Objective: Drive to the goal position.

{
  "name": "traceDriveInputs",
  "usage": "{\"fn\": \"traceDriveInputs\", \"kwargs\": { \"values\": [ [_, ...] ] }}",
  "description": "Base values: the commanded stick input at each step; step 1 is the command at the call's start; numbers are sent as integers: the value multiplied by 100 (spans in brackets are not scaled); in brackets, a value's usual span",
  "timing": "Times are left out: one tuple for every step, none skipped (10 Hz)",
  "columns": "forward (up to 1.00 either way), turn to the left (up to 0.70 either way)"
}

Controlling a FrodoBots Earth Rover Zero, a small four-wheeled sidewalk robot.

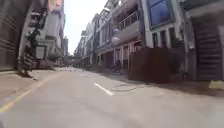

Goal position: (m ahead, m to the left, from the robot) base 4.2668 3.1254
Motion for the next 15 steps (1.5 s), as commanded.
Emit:
{"fn": "traceDriveInputs", "kwargs": {
  "values": [
    [100, 0],
    [100, 0],
    [100, 0],
    [100, 0],
    [100, 4],
    [100, 18],
    [100, 40],
    [100, 40],
    [100, 40],
    [100, 40],
    [100, 40],
    [100, 22],
    [100, 2],
    [100, 0],
    [100, 0]
  ]
}}
